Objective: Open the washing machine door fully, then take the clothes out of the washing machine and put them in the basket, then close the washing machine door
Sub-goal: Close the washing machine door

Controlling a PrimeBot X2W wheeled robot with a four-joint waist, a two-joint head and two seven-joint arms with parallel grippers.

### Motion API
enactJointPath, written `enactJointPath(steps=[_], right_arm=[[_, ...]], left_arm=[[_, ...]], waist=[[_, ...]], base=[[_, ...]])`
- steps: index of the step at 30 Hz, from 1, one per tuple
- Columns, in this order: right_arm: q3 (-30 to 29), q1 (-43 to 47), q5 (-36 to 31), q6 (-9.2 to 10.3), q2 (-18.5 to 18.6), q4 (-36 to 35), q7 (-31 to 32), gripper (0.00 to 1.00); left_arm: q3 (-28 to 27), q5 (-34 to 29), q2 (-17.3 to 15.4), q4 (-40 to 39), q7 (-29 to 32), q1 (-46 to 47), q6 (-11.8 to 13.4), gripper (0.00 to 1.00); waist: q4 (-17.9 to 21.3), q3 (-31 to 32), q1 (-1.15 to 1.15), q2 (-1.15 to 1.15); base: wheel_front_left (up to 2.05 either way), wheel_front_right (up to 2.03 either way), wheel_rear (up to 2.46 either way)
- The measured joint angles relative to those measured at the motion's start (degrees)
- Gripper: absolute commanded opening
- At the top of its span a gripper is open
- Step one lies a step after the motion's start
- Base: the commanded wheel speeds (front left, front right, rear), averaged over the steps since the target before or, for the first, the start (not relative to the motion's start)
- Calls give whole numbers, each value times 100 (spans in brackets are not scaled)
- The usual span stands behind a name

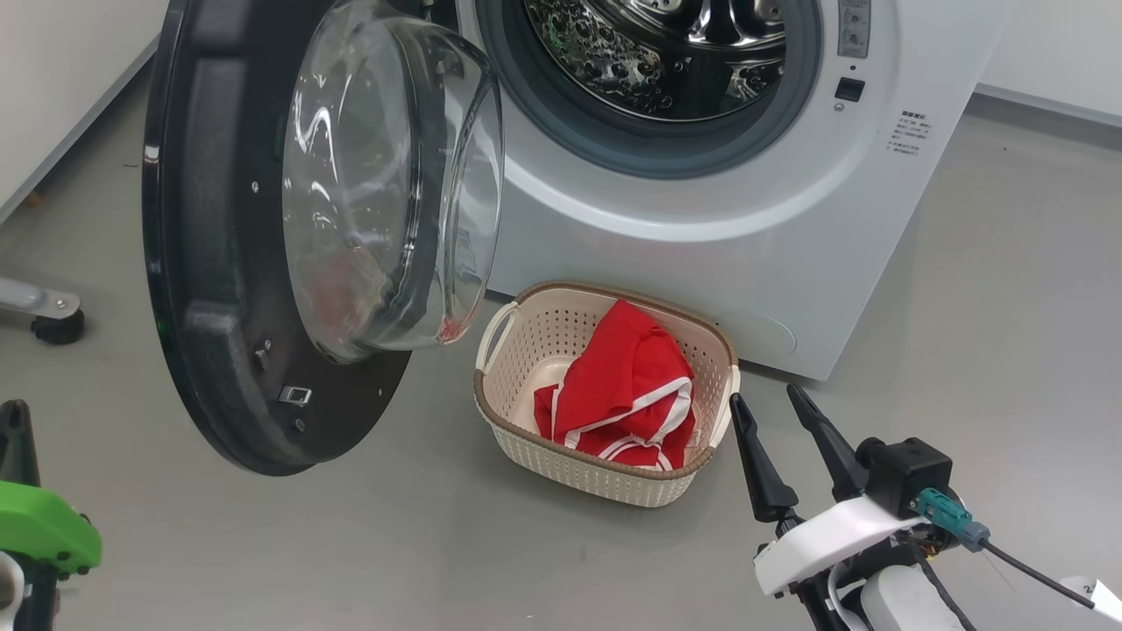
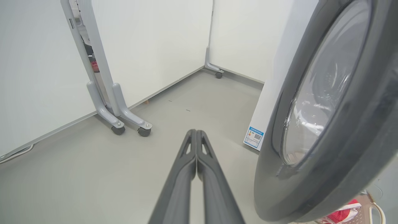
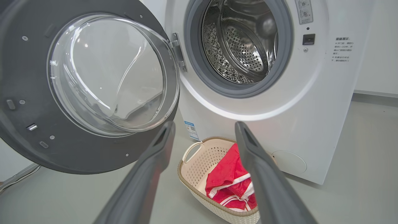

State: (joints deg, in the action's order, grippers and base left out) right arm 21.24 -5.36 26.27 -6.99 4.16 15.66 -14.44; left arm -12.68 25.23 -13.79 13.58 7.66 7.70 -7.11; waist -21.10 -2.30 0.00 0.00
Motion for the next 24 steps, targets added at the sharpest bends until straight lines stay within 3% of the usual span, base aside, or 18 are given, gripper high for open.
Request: enactJointPath(steps=[9,10,11,12,13,14,24], right_arm=[[4,4,0,0,-13,0,0,100],[4,4,0,0,-14,0,0,100],[5,4,0,0,-15,0,0,100],[5,5,0,0,-16,0,0,100],[4,5,0,0,-15,0,0,100],[4,5,0,0,-18,0,0,100],[5,8,0,0,-33,-1,0,100]], left_arm=[[186,-70,85,-176,-688,-316,0,0],[196,-70,94,-176,-738,-346,0,15],[200,-73,105,-176,-786,-375,0,51],[205,-94,109,-177,-818,-407,0,51],[205,-121,113,-175,-843,-438,0,94],[209,-122,119,-175,-861,-466,0,100],[322,-198,127,-176,-1139,-558,0,100]], waist=[[8,22,0,0],[10,24,0,0],[11,26,0,0],[13,28,0,0],[14,29,0,0],[15,30,0,0],[23,32,0,0]], base=[[0,0,0],[0,0,0],[0,0,0],[0,0,0],[0,0,0],[0,0,0],[0,0,0]])
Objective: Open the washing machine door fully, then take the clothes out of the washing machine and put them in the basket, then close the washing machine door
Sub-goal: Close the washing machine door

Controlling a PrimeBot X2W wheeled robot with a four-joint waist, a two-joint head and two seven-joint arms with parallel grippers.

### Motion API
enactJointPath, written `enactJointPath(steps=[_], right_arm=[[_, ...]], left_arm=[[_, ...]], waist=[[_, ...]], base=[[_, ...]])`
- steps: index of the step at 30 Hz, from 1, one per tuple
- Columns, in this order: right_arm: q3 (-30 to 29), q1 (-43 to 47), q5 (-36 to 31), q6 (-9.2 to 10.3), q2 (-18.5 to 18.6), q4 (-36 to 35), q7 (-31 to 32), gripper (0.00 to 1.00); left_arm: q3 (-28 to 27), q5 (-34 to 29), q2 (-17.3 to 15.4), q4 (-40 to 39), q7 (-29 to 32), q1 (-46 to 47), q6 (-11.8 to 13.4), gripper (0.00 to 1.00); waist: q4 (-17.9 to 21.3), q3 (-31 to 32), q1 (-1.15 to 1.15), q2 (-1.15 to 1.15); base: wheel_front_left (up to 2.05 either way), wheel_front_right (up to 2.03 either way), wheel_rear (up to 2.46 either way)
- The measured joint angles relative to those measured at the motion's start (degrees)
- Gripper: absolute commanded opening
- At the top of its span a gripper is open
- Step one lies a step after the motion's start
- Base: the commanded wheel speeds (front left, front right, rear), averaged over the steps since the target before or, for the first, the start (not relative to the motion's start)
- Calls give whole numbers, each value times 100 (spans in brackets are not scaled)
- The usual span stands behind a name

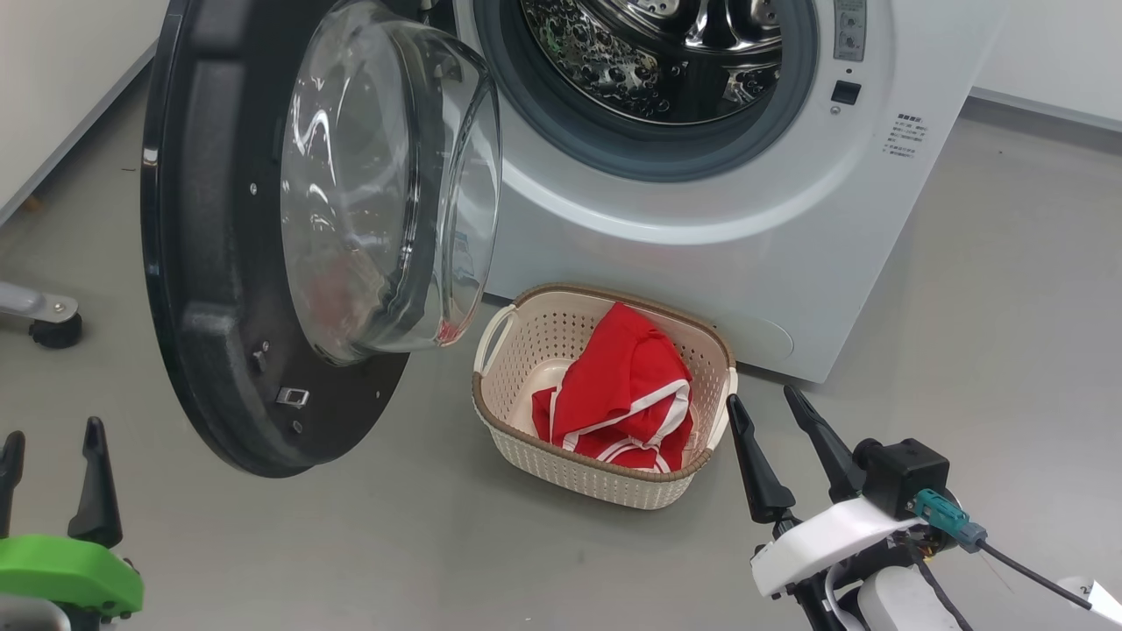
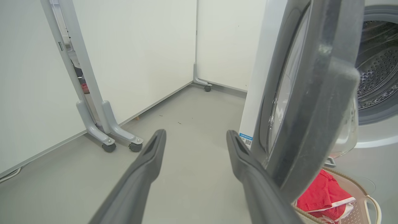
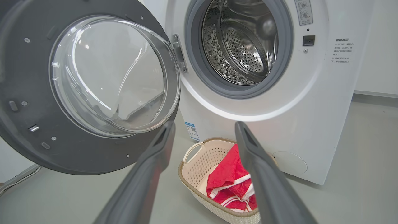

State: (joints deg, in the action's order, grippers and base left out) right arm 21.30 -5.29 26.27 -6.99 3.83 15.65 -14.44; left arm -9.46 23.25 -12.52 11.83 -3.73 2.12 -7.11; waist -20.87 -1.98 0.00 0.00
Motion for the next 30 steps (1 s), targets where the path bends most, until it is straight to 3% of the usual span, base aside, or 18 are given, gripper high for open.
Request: enactJointPath(steps=[30], right_arm=[[38,1,0,0,-10,2,0,100]], left_arm=[[49,-58,-10,5,-222,-20,0,100]], waist=[[9,32,0,0]], base=[[0,0,0]])
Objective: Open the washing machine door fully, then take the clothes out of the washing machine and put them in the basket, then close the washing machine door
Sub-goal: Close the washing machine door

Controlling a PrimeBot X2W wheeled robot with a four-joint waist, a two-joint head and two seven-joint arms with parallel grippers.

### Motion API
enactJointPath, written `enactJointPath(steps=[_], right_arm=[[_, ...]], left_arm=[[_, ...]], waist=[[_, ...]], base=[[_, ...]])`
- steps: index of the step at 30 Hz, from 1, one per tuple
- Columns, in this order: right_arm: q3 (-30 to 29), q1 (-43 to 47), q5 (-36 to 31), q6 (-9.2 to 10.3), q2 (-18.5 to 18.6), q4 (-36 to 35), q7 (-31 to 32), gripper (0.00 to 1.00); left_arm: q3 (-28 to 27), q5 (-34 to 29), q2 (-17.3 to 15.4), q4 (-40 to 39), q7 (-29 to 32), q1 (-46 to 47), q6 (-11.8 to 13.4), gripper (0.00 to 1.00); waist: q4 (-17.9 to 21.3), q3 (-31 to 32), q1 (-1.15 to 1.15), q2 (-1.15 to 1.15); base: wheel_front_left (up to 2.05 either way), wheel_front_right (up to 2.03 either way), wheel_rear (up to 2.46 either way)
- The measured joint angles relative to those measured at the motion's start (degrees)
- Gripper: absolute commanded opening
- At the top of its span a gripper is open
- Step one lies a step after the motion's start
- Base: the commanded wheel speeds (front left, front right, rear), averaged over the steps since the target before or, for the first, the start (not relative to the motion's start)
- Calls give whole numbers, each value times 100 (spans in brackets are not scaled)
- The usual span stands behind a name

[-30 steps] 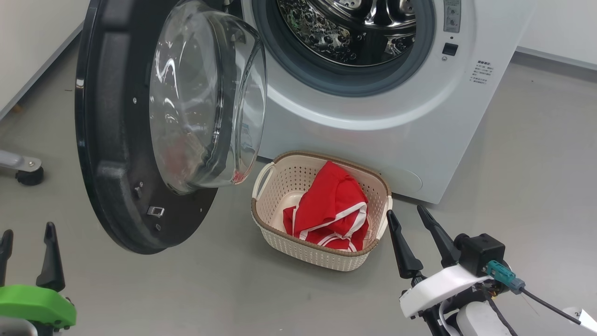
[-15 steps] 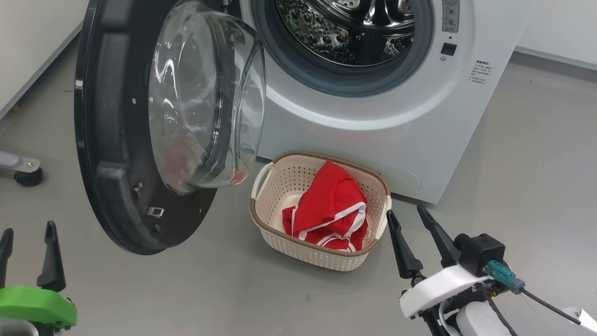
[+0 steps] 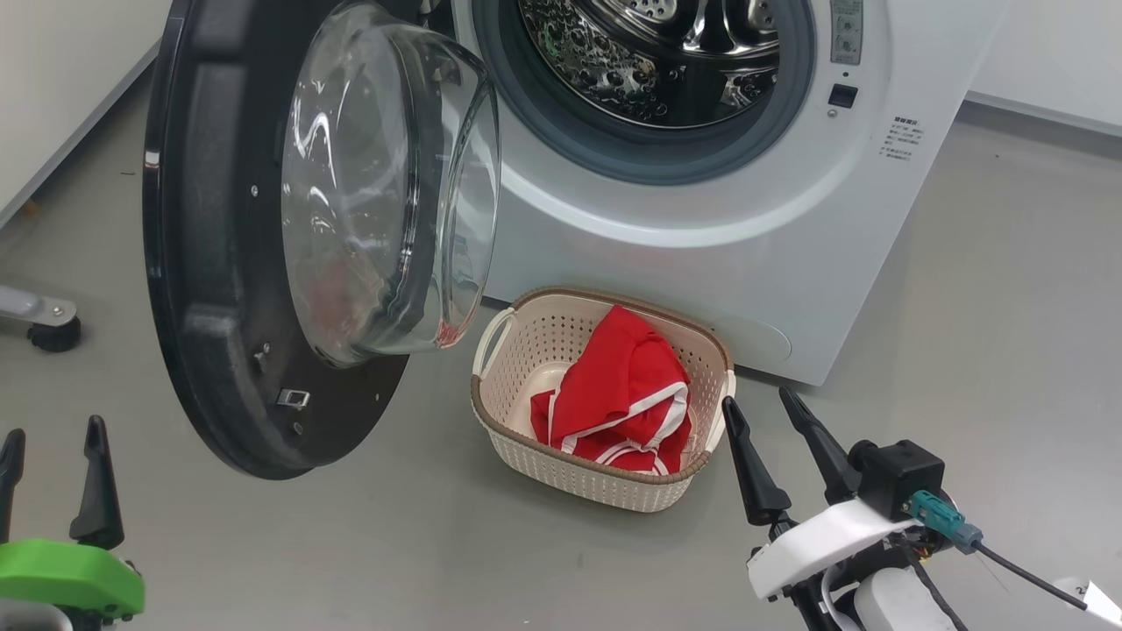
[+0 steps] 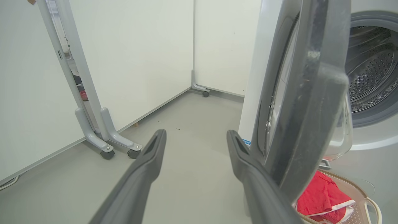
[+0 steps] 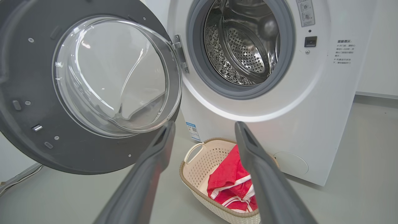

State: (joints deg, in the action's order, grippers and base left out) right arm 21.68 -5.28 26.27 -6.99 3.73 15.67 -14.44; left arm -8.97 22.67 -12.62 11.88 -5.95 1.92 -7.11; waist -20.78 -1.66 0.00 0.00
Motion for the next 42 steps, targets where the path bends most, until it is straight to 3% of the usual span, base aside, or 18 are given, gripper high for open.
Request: enactJointPath(steps=[9,10,11,13,23,36,42], right_arm=[[26,7,0,0,-1,16,0,100],[27,8,0,0,-1,18,0,100],[30,9,0,0,-2,18,0,100],[38,13,0,0,-2,19,0,100],[48,31,0,0,-9,18,0,100],[12,32,0,0,-11,16,0,100],[34,31,0,0,-12,18,0,100]], left_arm=[[8,0,-31,0,-2,-19,0,100],[9,0,-38,0,-2,-19,0,82],[9,0,-46,0,-2,-19,0,47],[12,0,-53,1,-1,-19,0,0],[85,0,-98,-2,8,-45,0,0],[-40,499,-209,-318,160,338,-1,0],[-261,1135,-319,-426,434,912,0,0]], waist=[[6,19,0,0],[7,23,0,0],[8,28,0,0],[9,39,0,0],[17,40,0,0],[3,-26,0,0],[1,-46,0,0]], base=[[0,0,0],[0,0,0],[0,0,0],[0,0,0],[0,0,0],[0,0,0],[0,0,0]])
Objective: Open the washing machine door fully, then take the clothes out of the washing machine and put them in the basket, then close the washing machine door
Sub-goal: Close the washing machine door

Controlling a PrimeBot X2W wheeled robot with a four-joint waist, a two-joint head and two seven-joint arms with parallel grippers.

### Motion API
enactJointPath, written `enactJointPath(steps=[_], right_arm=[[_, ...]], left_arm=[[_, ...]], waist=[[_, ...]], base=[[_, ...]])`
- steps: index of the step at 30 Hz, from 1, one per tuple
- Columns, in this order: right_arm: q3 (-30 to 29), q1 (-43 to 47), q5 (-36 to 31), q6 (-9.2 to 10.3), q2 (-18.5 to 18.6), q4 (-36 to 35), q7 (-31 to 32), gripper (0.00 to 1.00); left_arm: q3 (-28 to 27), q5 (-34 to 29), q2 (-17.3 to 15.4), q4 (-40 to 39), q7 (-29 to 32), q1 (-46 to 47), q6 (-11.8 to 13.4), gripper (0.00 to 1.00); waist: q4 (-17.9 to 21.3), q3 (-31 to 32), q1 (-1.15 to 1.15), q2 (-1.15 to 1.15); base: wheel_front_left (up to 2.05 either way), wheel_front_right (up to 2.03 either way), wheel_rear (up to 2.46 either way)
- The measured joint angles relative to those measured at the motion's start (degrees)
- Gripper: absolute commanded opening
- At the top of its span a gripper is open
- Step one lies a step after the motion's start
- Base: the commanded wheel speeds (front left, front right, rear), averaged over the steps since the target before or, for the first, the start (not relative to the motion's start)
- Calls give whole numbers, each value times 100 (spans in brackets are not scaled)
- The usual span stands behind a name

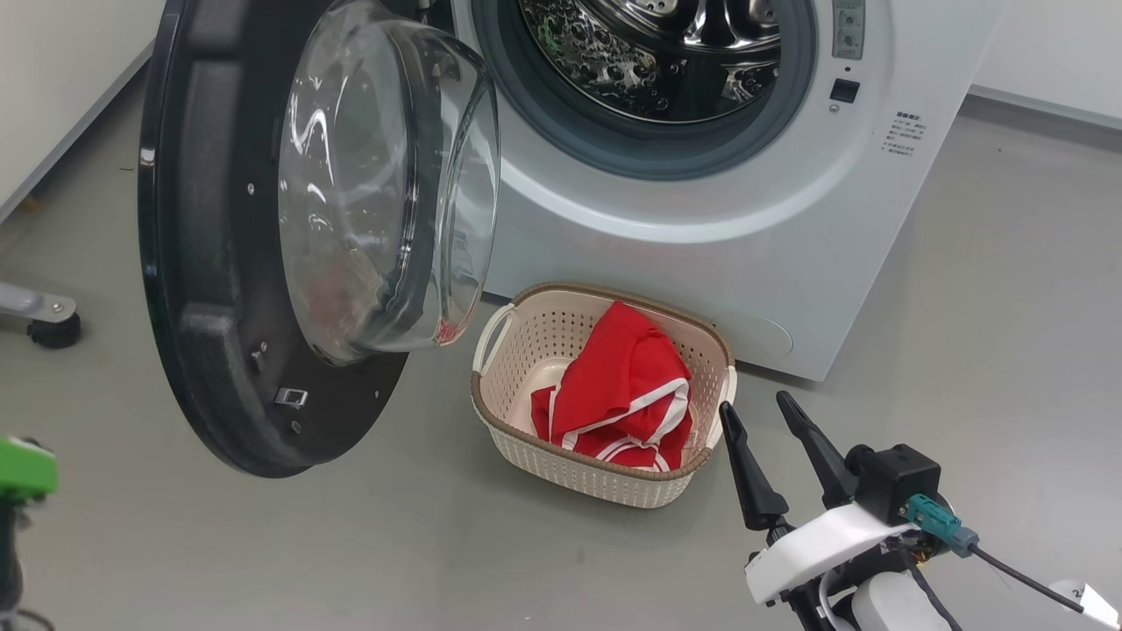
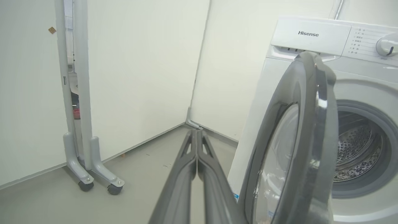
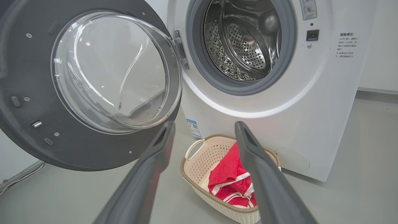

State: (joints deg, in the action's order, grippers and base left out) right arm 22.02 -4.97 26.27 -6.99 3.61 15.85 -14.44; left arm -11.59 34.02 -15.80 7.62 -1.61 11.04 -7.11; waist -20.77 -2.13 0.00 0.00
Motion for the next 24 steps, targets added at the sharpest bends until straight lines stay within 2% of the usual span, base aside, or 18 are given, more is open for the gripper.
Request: enactJointPath(steps=[7,12,15,16,17,21,24], right_arm=[[5,-2,0,0,0,0,0,100],[3,-4,0,0,-3,0,0,100],[2,-4,0,0,-2,1,0,100],[2,-4,0,0,-2,1,0,100],[-2,-5,0,0,-2,1,0,100],[-15,-5,0,0,-2,0,0,100],[-23,-6,0,0,-2,0,0,100]], left_arm=[[-576,1412,387,145,689,613,36,0],[-1069,2703,853,471,1405,940,446,0],[-1272,3267,1005,566,1804,1099,720,0],[-1272,3267,1005,566,1804,1099,720,0],[-1386,3557,1042,645,2064,1195,926,0],[-1435,3992,1141,724,2622,1234,1265,0],[-1434,4148,1179,751,2870,1241,1313,0]], waist=[[27,-32,0,0],[65,-63,0,0],[87,-82,0,0],[87,-82,0,0],[98,-94,0,0],[111,-113,0,0],[112,-120,0,0]], base=[[0,0,0],[0,0,0],[0,0,0],[0,0,0],[0,0,0],[0,0,0],[0,0,0]])
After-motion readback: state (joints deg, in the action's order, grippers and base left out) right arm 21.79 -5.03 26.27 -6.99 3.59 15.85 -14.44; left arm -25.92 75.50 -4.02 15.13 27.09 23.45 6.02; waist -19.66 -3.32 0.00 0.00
